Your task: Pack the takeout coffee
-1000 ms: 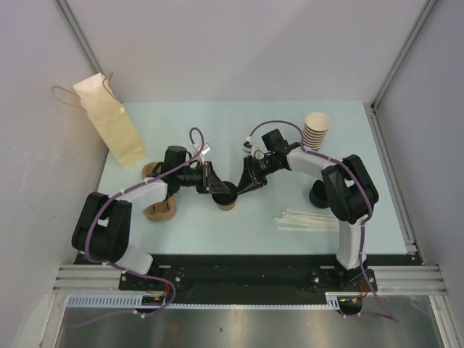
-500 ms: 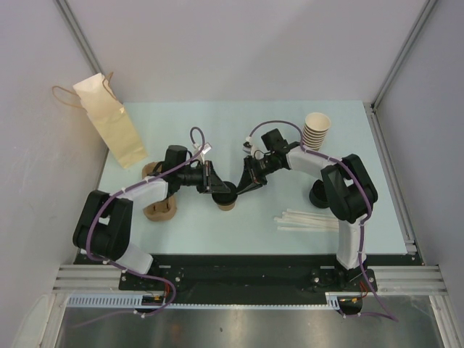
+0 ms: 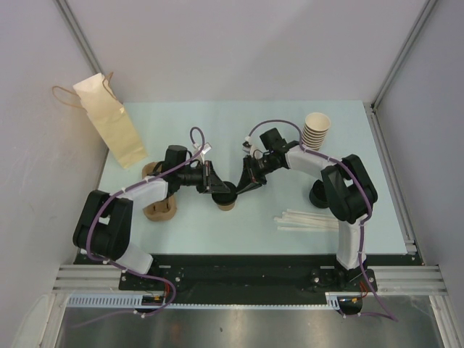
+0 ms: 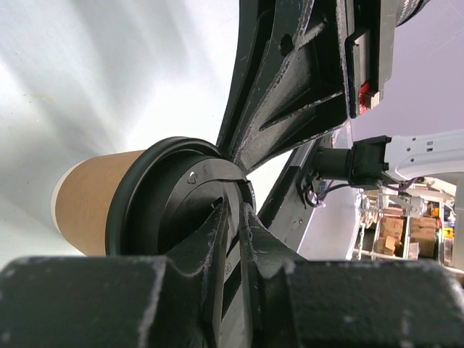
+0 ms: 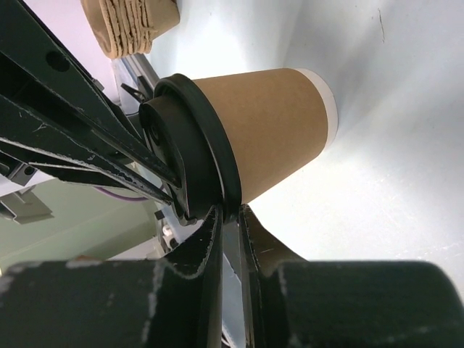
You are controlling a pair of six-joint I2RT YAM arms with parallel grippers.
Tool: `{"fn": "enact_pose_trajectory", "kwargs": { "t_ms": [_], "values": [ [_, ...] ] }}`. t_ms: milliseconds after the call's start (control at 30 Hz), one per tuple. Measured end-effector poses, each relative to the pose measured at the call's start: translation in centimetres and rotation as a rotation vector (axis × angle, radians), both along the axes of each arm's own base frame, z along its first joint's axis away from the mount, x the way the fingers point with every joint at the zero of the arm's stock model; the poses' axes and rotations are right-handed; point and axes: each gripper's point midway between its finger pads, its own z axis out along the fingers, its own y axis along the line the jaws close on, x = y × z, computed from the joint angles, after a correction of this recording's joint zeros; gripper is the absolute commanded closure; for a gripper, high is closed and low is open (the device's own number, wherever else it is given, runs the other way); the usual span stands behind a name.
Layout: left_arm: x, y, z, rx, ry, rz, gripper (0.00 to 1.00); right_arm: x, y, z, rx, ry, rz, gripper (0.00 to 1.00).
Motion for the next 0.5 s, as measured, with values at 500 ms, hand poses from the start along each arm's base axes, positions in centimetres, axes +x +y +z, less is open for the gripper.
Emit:
{"fn": "enact_pose_trajectory", "kwargs": {
  "t_ms": [500],
  "values": [
    [0.51,0.28,-0.21,0.002,0.017,0.011,0.84,0.34,0.43,-0.15,-0.07,-0.039,-0.021,0.97]
  ]
}}
